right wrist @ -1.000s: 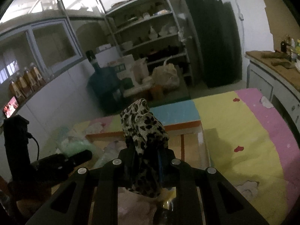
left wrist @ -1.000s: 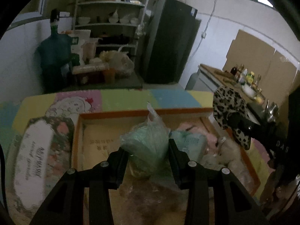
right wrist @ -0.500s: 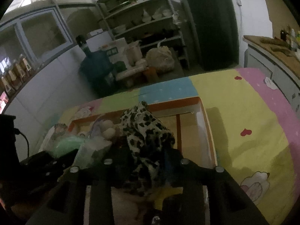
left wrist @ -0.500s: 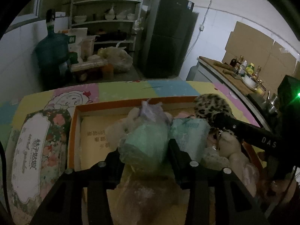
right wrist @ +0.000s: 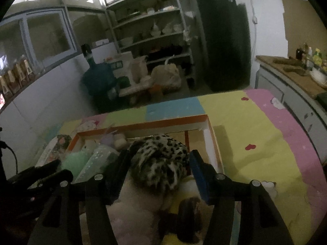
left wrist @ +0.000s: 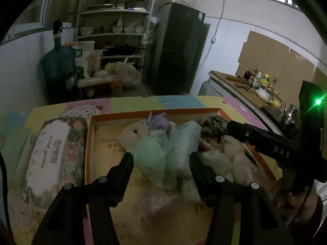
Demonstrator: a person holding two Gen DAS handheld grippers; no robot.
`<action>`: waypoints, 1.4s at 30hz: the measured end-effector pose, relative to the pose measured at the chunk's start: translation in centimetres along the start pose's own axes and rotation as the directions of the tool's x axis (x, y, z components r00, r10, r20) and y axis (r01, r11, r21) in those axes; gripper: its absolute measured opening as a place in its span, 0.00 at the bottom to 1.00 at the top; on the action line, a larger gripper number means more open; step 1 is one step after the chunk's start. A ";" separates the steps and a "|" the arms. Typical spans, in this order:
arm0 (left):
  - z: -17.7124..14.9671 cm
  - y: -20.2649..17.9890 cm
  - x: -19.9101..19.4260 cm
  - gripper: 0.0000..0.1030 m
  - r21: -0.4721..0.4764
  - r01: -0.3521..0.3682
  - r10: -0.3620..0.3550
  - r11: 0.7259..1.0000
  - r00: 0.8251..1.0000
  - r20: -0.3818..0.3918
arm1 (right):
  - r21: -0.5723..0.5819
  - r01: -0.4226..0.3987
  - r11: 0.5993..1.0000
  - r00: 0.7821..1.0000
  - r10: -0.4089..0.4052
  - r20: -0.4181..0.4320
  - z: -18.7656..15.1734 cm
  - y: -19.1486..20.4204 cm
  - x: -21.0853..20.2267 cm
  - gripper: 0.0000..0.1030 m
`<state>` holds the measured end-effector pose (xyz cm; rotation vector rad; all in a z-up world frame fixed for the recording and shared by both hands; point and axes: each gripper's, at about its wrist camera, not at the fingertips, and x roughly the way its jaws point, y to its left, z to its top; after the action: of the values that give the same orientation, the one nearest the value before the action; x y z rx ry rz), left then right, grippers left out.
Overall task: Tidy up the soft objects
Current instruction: 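Withdraw both tools from the box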
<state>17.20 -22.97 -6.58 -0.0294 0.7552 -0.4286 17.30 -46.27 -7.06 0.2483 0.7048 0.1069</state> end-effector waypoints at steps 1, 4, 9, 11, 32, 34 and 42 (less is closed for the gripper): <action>-0.2 -0.1 -0.2 0.55 0.002 0.002 -0.002 1.000 1.000 -0.001 | 0.001 -0.004 1.000 1.000 0.004 0.004 -0.1 0.1 -0.2 0.61; -0.8 -0.5 -1.1 0.55 0.014 -0.003 0.003 1.000 1.000 0.002 | 0.003 0.003 1.000 1.000 -0.004 0.026 -0.5 0.6 -1.3 0.61; -1.4 -0.9 -2.8 0.55 0.015 -0.020 0.020 1.000 0.999 0.028 | -0.002 0.017 1.000 0.997 -0.017 0.075 -1.4 1.8 -3.7 0.61; -1.6 -0.9 -3.5 0.55 0.015 -0.050 0.049 0.999 0.998 0.041 | -0.007 0.021 1.000 0.995 -0.020 0.098 -1.9 2.4 -4.8 0.61; -6.6 2.6 -14.4 0.55 -0.038 -0.398 0.397 0.917 0.896 0.201 | 0.010 0.230 0.973 0.934 -0.223 0.278 -8.2 14.7 -12.5 0.72; -6.8 3.2 -15.2 0.55 -0.054 -0.394 0.396 0.917 0.894 0.209 | 0.027 0.216 0.976 0.946 -0.216 0.242 -8.5 15.1 -12.2 0.72; -8.1 5.0 -18.2 0.55 -0.083 -0.378 0.387 0.922 0.892 0.232 | 0.003 0.248 0.969 0.934 -0.239 0.266 -10.4 18.6 -13.5 0.72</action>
<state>1.81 -10.36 -1.45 0.0333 0.5070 -0.0311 -0.01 -28.82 -1.38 0.1399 0.4623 -0.1510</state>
